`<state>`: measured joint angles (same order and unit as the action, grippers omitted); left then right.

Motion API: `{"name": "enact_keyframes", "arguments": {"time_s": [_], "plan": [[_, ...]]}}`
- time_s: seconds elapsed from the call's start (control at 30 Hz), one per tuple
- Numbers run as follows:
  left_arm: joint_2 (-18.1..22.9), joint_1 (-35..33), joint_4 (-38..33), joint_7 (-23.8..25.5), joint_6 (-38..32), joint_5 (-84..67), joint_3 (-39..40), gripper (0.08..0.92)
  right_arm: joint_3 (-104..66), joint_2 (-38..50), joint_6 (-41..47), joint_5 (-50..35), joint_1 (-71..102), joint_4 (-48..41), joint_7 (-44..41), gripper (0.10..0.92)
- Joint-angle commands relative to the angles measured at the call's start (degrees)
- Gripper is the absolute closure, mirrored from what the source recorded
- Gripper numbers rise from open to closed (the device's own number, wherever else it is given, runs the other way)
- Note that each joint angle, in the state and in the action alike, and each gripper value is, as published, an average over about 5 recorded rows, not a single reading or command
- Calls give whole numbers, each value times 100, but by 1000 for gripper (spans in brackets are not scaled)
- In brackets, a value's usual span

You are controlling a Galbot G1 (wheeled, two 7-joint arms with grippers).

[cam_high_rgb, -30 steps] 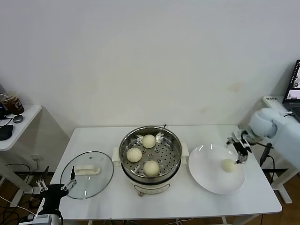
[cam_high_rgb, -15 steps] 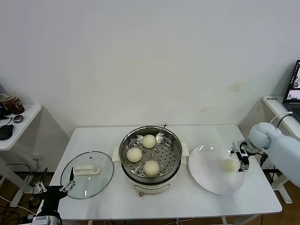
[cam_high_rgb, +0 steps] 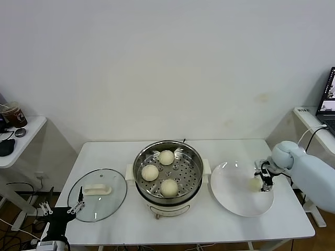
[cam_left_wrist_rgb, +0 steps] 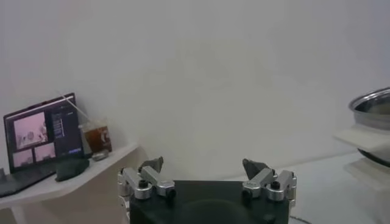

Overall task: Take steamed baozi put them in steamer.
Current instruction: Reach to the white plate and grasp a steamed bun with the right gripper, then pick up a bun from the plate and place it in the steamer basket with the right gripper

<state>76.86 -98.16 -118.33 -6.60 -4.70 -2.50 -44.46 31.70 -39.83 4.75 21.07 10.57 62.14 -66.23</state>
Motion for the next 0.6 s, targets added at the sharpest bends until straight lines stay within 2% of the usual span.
{"name": "enact_keyframes", "arguments": {"time_s": [0.03, 0.23, 0.43, 0.6], "plan": [[4, -17, -27, -1, -5, -3, -2, 177, 25, -16, 62, -97, -43, 42, -81, 466], [-10, -5, -53, 1, -4, -11, 0, 177, 880, 439, 348, -889, -1076, 708, -253, 600], [-20, 56, -54, 5, 5, -15, 70, 177, 2365, 671, 1098, -2280, -3181, 1649, -155, 607], [-49, 114, -29, 7, 2, -32, 138, 177, 3903, 237, 1708, -3560, -5222, 2448, 135, 601]]}}
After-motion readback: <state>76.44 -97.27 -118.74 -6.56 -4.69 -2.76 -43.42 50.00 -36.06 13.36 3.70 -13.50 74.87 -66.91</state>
